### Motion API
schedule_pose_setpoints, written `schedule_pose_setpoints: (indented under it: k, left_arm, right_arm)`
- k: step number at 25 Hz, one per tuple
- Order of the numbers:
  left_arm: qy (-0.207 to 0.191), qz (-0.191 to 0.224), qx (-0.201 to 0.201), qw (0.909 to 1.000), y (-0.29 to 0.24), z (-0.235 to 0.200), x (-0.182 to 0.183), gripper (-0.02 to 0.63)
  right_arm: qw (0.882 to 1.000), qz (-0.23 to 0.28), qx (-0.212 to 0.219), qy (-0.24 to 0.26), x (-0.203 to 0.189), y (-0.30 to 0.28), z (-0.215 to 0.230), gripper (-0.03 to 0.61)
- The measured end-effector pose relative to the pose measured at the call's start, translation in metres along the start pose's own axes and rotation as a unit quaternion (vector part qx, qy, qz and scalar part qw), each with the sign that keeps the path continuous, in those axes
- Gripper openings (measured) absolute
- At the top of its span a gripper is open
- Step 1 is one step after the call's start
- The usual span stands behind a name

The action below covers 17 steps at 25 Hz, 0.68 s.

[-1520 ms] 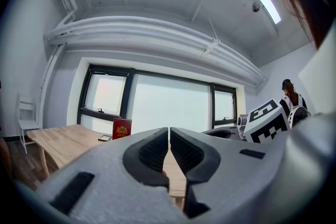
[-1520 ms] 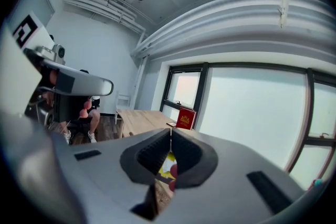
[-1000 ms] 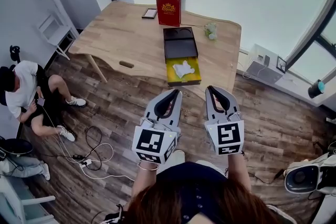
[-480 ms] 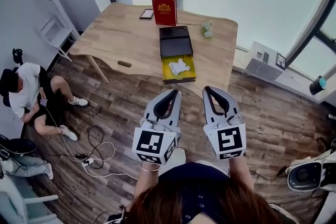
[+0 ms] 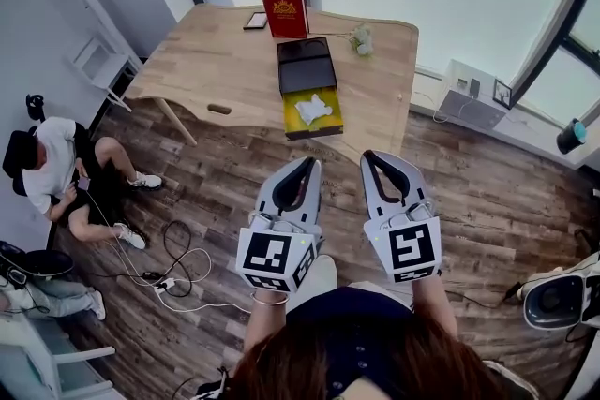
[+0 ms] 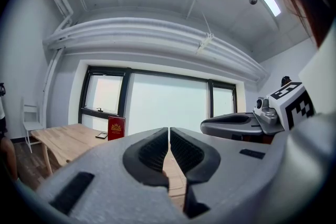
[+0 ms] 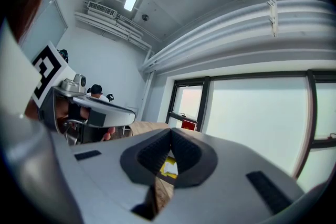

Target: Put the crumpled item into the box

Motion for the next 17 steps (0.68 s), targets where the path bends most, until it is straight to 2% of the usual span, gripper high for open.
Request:
schedule_pose_setpoints:
  k: [17]
  left_arm:
    - [-0.014,-0.012,0.002,0.9998,0.018,0.025,-0.009,0.032]
  right_arm:
    - [1.0,0.007,0.009,-0.003,-0.005,0.029,-0.004,0.025]
Point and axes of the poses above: the fingertips, and each gripper's own axes: y backward along the fingers, z to its right, x out of its top, the point moved 5 cm from there along y, backward along the fingers, and after that the axes turned 10 degrees about x, right-handed, at the moved point
